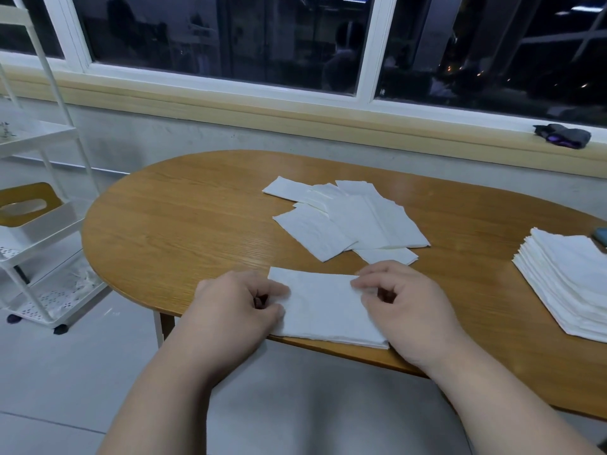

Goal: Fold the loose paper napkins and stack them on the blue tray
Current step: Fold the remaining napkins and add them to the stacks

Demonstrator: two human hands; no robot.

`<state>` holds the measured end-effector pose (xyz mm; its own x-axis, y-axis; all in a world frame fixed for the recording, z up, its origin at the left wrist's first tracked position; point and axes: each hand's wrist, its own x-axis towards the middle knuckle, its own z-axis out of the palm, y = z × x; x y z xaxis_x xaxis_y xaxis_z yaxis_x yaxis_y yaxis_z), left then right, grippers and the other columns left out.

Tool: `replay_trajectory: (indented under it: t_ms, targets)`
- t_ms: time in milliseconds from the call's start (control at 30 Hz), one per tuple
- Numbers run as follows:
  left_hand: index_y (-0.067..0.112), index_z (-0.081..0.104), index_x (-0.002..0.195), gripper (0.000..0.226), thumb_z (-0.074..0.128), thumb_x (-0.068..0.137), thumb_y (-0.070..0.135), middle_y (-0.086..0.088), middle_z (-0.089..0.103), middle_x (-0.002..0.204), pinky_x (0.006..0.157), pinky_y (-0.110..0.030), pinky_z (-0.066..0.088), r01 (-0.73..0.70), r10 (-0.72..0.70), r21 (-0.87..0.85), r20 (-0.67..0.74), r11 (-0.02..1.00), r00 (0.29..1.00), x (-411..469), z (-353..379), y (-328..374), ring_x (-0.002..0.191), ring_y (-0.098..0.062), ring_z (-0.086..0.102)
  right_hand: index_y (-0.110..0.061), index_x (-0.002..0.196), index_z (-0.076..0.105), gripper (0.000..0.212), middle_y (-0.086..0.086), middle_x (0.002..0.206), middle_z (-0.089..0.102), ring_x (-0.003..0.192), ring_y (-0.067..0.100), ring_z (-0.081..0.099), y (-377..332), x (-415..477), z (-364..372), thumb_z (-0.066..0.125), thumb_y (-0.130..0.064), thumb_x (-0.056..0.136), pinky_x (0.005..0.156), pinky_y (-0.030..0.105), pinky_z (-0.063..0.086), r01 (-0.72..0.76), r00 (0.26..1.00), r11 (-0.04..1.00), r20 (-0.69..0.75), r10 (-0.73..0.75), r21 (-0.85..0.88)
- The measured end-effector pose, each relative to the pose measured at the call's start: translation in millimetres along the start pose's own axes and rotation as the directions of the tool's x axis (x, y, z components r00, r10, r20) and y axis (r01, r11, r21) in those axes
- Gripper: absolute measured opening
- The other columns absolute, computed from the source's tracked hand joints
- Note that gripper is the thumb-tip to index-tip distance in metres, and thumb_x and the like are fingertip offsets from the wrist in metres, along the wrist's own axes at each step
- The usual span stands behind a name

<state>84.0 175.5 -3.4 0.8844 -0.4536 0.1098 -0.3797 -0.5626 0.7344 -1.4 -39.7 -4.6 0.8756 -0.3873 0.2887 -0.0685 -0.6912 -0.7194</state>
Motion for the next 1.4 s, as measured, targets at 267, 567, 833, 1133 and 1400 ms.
replay_trajectory:
  t_ms: [267, 567, 833, 1133, 1400]
  targets:
    - [0.043, 0.07, 0.094, 0.016, 0.064, 0.087, 0.03, 0.014, 0.051, 0.091, 0.098, -0.029, 0.027, -0.061, 0.078, 0.177, -0.09, 0.982, 0.993, 1, 2, 3, 0.1, 0.002, 0.037, -0.032, 0.092, 0.073, 0.021, -0.027, 0.105, 0.051, 0.094, -0.006, 0.049, 5, -4, 2, 0.061, -0.015, 0.091, 0.072, 0.003, 0.035, 0.068, 0.997, 0.975, 0.047, -0.06, -0.213]
    - [0.044, 0.069, 0.101, 0.017, 0.056, 0.093, 0.036, 0.027, 0.053, 0.105, 0.097, -0.029, 0.027, -0.142, 0.151, 0.26, -0.012, 0.955, 0.989, 2, 2, -2, 0.104, 0.004, 0.034, -0.031, 0.081, 0.069, 0.017, -0.018, 0.087, 0.059, 0.09, -0.003, 0.051, -2, 1, -3, 0.061, -0.018, 0.087, 0.069, 0.008, 0.037, 0.093, 0.985, 0.94, 0.169, -0.038, -0.329]
    - [0.044, 0.069, 0.097, 0.018, 0.056, 0.091, 0.031, 0.026, 0.052, 0.103, 0.098, -0.027, 0.027, -0.145, 0.149, 0.209, -0.007, 0.967, 0.989, 5, 3, -3, 0.106, 0.005, 0.04, -0.029, 0.1, 0.069, 0.015, -0.016, 0.1, 0.064, 0.091, 0.008, 0.058, -21, 80, 2, 0.057, -0.029, 0.091, 0.074, 0.025, 0.049, -0.064, 0.991, 0.911, 0.083, 0.106, -0.407]
    - [0.043, 0.069, 0.099, 0.02, 0.056, 0.092, 0.029, 0.025, 0.052, 0.102, 0.098, -0.027, 0.028, -0.172, 0.175, 0.196, 0.0, 0.966, 0.985, 7, 6, -3, 0.104, 0.006, 0.043, -0.019, 0.098, 0.057, 0.028, 0.002, 0.1, 0.055, 0.092, 0.026, 0.054, -5, 120, 21, 0.05, -0.045, 0.089, 0.076, 0.039, 0.052, -0.046, 0.978, 0.721, 0.116, 0.174, -0.692]
    - [0.044, 0.069, 0.101, 0.019, 0.056, 0.092, 0.033, 0.025, 0.051, 0.103, 0.098, -0.025, 0.028, -0.194, 0.196, 0.21, 0.014, 0.958, 0.981, 8, 14, 3, 0.096, 0.001, 0.049, -0.022, 0.089, 0.05, 0.003, -0.004, 0.082, 0.058, 0.076, 0.016, 0.053, -7, 109, 18, 0.052, -0.021, 0.088, 0.059, 0.033, 0.041, -0.035, 0.998, 0.891, 0.037, 0.058, -0.453]
